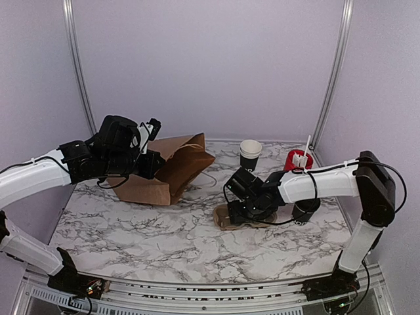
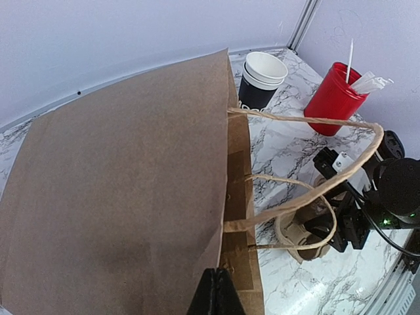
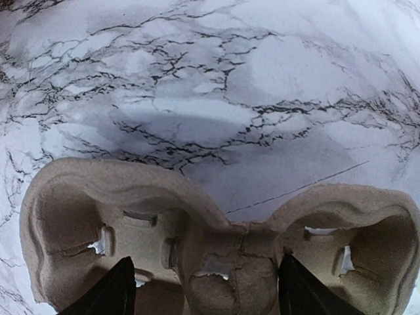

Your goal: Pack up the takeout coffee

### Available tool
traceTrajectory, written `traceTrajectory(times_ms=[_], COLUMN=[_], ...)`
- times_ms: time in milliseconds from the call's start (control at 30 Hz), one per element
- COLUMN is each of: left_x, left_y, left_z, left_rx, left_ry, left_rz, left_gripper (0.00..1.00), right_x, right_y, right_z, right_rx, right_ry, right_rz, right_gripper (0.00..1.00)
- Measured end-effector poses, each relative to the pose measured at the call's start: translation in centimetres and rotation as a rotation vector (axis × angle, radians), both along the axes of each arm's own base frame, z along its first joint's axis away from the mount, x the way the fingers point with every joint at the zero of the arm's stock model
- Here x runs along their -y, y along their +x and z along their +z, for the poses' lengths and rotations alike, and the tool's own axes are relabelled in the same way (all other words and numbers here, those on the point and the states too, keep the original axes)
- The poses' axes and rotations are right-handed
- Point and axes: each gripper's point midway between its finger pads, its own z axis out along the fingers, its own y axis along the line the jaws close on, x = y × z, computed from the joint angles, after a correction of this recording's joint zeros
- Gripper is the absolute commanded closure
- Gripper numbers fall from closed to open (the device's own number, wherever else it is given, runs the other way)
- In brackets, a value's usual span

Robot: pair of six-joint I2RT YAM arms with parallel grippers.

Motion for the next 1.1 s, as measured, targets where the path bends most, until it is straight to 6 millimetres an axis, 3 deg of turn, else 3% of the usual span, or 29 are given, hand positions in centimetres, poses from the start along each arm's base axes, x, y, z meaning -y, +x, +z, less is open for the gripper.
traceTrajectory(times_ms=[700,1100], left_x=[0.0,0.0], left_y=[0.0,0.0], left_z=[0.0,0.0], left_rx=[0.004,0.005], left_ry=[0.005,0.006], left_rz=[-0.001,-0.002], left_gripper=[1.0,1.0], right_x=[0.7,0.5], right_y=[-0.1,0.4], right_z=[-0.5,1.5], right_rx=[-0.002,0.041], right_ry=[-0.044,-0.018], right_rz=[-0.031,-0.037], right_gripper=[0.5,0.61])
